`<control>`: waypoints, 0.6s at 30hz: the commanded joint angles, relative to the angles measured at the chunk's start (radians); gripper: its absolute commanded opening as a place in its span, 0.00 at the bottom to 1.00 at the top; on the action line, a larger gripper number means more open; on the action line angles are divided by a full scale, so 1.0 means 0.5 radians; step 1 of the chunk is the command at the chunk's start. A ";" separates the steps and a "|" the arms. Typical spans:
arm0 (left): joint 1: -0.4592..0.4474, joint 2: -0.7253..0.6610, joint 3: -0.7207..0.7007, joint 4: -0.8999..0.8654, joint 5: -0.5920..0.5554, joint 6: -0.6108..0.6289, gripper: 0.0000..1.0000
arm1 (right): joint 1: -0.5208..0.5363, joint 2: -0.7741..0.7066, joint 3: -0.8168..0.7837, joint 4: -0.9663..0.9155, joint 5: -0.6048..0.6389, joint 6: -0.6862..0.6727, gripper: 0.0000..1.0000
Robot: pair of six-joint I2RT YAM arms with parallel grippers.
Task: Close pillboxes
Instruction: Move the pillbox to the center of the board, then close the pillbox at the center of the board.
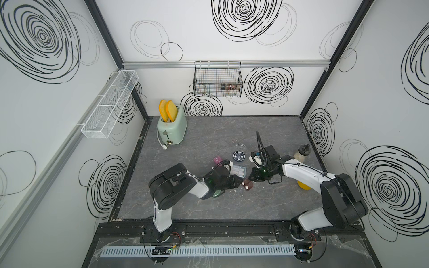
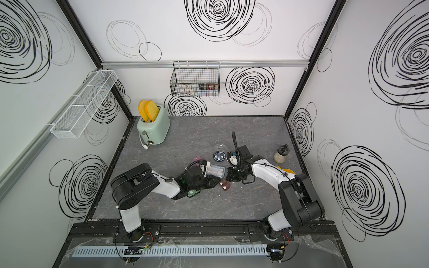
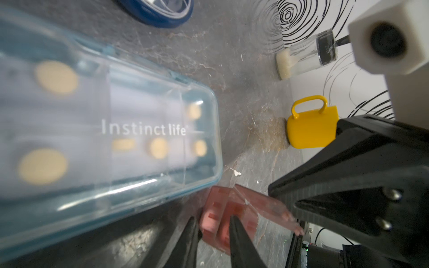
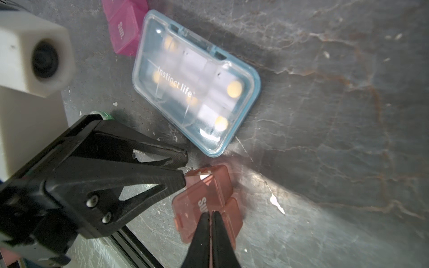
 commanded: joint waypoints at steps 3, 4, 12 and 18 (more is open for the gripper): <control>-0.002 0.002 -0.054 0.138 -0.016 -0.038 0.29 | 0.001 -0.002 0.016 0.026 0.038 0.001 0.10; 0.005 -0.019 -0.064 0.132 -0.016 -0.032 0.29 | -0.007 -0.010 0.023 0.018 0.038 0.001 0.11; -0.005 -0.243 -0.216 0.019 -0.013 0.034 0.30 | -0.088 -0.091 0.016 -0.076 0.040 -0.044 0.14; -0.116 -0.285 -0.277 0.014 -0.016 -0.005 0.29 | -0.096 -0.134 -0.024 -0.110 -0.007 -0.070 0.13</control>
